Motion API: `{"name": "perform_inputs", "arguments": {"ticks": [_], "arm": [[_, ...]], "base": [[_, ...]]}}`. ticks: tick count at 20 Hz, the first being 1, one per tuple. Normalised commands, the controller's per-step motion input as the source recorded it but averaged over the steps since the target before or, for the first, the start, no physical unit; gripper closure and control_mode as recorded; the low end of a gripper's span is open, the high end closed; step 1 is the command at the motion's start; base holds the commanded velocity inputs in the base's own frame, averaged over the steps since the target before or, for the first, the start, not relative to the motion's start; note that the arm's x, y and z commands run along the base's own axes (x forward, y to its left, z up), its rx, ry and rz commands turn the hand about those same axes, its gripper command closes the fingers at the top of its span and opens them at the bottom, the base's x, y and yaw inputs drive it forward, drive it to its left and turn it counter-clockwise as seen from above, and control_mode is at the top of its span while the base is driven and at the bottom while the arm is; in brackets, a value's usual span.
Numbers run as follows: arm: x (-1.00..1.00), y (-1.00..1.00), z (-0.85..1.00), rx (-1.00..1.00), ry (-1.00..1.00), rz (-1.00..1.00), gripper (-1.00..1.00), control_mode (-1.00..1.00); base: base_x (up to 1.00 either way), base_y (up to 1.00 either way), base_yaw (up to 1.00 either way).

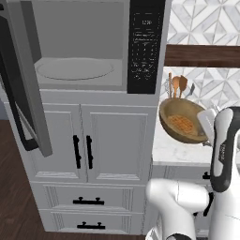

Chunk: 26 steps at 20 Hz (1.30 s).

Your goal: Open the microwave, place the bowl with waffle inside the microwave, then close the microwave door and turn it on.

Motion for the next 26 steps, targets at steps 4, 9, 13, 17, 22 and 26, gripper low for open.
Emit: {"name": "perform_inputs", "arguments": {"ticks": [4,9,13,17,22,26], "arm": [[-0.24,1.0,0.93,0.0,0.0,0.0,1.0,-1.0],[-0.16,1.0,0.87,0.0,-0.01,0.0,1.0,-1.0],[0.0,1.0,0.56,0.0,-0.09,-0.03,1.0,-1.0],[0.08,1.0,0.61,0.0,-0.01,-0.04,1.0,-1.0],[0.29,1.0,0.61,0.0,0.0,-0.03,1.0,-1.0],[0.34,0.78,0.55,0.0,-0.01,-0.13,1.0,-1.0]], "base": [[0.0,0.0,0.0],[0.0,0.0,0.0],[0.0,0.0,0.0],[0.0,0.0,0.0],[0.0,0.0,0.0],[0.0,0.0,0.0]]}}
